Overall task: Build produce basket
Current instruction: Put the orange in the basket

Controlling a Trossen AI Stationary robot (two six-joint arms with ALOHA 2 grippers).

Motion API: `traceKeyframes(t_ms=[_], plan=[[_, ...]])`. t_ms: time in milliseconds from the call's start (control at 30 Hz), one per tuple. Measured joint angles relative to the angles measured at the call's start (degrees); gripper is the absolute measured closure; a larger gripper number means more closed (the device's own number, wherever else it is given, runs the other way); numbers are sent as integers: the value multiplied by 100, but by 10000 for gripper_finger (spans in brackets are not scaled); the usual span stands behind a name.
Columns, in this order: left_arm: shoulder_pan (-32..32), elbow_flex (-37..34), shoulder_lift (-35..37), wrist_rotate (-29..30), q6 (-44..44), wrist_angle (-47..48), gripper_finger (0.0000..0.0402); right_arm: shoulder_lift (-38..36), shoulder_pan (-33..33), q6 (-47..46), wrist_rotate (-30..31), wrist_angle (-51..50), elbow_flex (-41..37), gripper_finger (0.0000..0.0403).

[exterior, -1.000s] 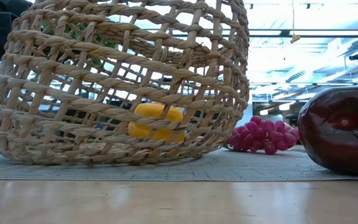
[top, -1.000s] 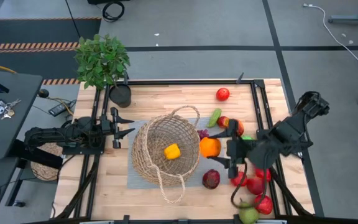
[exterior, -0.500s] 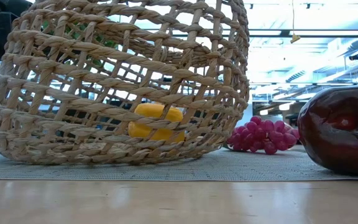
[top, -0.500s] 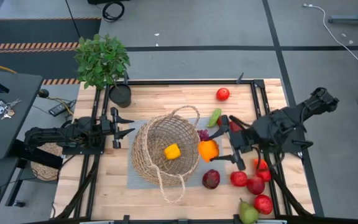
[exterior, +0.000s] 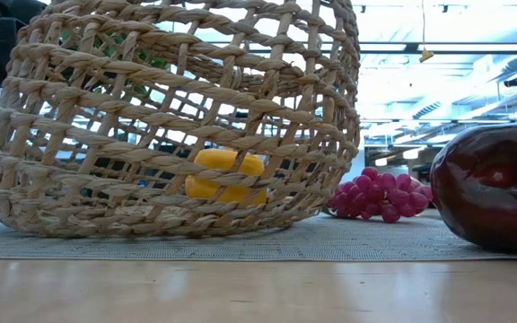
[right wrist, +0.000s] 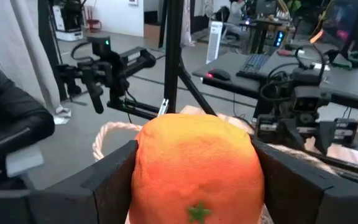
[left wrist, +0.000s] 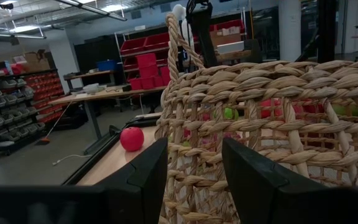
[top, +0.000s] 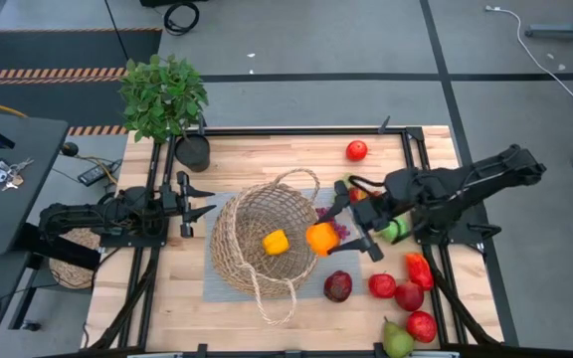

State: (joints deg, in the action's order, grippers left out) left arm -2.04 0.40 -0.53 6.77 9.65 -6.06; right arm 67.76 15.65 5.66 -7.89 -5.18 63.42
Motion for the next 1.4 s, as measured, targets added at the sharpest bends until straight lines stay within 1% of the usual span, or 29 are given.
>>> traceKeyframes(t_ms=[67,200,333,433,533,667,967,1067,1133,1400], plan=[[2,0,-1,0,0,4,241,198,-74,10,-122,69,0,107],[1,-1,-1,0,0,3,241,666,-185,-64,-166,43,47,107],[1,-1,-1,0,-1,2,241,1086,-281,-113,-230,-109,386,107],[0,0,-1,1,0,0,241,1438,-320,-106,-212,-504,727,107],[0,-2,1,1,0,0,241,1808,-317,11,125,-1096,1146,107],[1,-1,0,0,-1,0,241,2261,-291,358,775,-1922,1810,107],[0,-1,1,0,-1,3,241,3165,-160,885,1720,-3085,2961,107],[0,-1,1,0,-1,0,241,3395,-103,1047,1875,-3535,3364,107],[2,-2,1,0,-2,0,241,3522,-76,1180,1883,-3651,3593,107],[0,0,0,1,-2,-3,241,4064,-101,1878,1934,-3857,3968,107]])
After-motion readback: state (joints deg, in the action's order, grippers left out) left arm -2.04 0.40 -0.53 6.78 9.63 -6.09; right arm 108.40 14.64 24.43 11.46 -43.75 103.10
